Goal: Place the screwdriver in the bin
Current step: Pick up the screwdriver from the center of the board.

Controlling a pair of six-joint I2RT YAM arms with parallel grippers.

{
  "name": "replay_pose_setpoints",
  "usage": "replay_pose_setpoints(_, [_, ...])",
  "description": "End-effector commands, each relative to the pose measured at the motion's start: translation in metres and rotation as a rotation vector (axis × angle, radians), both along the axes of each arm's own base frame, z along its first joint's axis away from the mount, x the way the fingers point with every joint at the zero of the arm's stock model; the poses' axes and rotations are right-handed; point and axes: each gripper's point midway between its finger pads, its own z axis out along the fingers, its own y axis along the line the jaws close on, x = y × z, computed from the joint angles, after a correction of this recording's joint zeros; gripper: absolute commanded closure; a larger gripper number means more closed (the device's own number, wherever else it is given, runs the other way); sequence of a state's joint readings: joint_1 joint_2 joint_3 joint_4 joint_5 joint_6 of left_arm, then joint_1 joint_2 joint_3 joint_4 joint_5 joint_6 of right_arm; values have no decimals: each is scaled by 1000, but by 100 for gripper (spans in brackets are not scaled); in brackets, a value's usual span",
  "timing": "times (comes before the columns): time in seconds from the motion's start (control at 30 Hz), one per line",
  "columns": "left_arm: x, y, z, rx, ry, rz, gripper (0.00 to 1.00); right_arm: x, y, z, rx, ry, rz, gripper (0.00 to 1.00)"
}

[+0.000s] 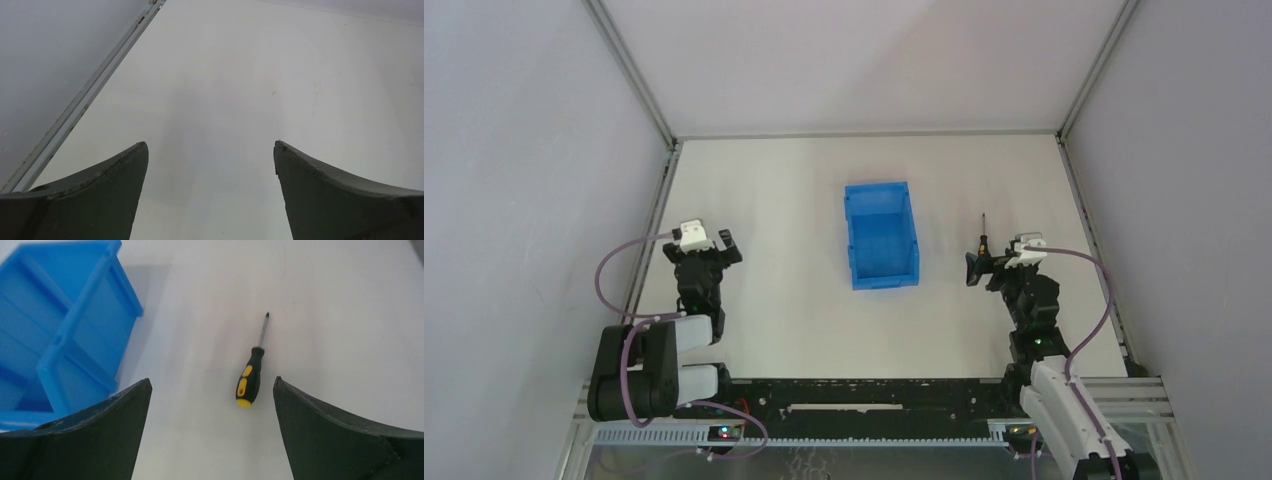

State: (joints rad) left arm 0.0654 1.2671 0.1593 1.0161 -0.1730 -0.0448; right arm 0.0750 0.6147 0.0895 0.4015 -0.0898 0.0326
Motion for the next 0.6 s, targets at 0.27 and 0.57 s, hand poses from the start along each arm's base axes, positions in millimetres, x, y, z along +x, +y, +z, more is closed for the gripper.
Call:
replay_pose_setpoints(0.27, [10,1,26,22,-75,2,0,0,-12,76,90,60,-122,0])
replay_pose_setpoints(0.57, [10,1,25,21,-74,3,0,1,-8,90,154,402,-209,0])
